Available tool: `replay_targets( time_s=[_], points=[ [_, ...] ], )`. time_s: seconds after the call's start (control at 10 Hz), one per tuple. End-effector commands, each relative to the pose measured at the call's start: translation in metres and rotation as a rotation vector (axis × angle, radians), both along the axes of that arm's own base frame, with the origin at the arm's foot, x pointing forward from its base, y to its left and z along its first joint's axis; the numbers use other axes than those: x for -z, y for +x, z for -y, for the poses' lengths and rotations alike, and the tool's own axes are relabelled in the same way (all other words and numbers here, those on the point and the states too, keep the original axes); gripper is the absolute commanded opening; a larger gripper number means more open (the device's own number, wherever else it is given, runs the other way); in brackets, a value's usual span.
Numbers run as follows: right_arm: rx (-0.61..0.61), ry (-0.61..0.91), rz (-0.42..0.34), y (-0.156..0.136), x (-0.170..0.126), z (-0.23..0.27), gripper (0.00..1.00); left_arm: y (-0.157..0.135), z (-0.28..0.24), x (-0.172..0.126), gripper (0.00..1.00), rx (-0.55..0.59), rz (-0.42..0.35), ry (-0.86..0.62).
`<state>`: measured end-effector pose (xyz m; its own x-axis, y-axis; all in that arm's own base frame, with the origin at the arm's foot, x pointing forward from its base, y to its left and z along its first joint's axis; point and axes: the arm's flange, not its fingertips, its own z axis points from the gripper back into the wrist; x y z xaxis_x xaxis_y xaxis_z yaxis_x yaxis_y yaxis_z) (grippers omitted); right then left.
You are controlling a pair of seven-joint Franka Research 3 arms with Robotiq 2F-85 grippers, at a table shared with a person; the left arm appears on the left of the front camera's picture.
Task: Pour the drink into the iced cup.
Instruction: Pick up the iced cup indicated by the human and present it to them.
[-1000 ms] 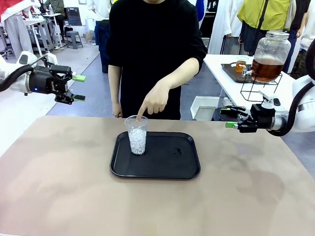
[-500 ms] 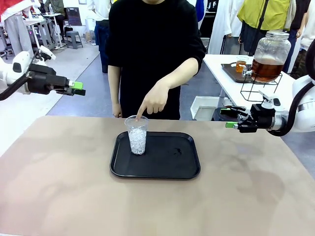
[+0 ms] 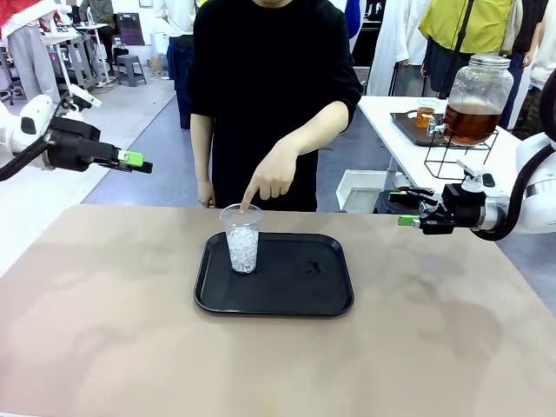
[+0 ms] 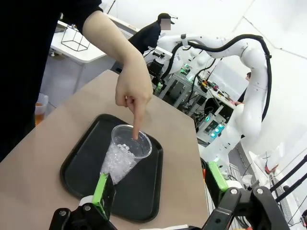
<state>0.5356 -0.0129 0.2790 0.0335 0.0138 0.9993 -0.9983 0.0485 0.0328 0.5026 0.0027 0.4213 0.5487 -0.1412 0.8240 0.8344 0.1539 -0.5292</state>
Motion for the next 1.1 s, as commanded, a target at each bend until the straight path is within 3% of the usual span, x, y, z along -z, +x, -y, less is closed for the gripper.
replay_targets(
  time_s=[0.0, 0.1, 0.6, 0.8, 1.0],
  points=[
    [0.0, -0.002, 0.003, 0.002, -0.003, 0.0, 1.0, -0.001, 0.001, 0.0, 1.0, 0.011, 0.002, -0.003],
    [0.0, -0.002, 0.003, 0.002, -0.003, 0.0, 1.0, 0.006, -0.001, 0.005, 1.0, 0.024, 0.126, -0.034],
    [0.0, -0.002, 0.003, 0.002, -0.003, 0.0, 1.0, 0.027, 0.002, 0.049, 1.0, 0.023, 0.542, 0.027],
    [0.0, -0.002, 0.003, 0.002, -0.003, 0.0, 1.0, 0.028, 0.014, 0.066, 1.0, 0.054, 0.638, 0.052],
    [0.0, -0.002, 0.003, 0.002, -0.003, 0.0, 1.0, 0.027, 0.026, 0.081, 1.0, 0.036, 0.685, 0.033]
  ],
)
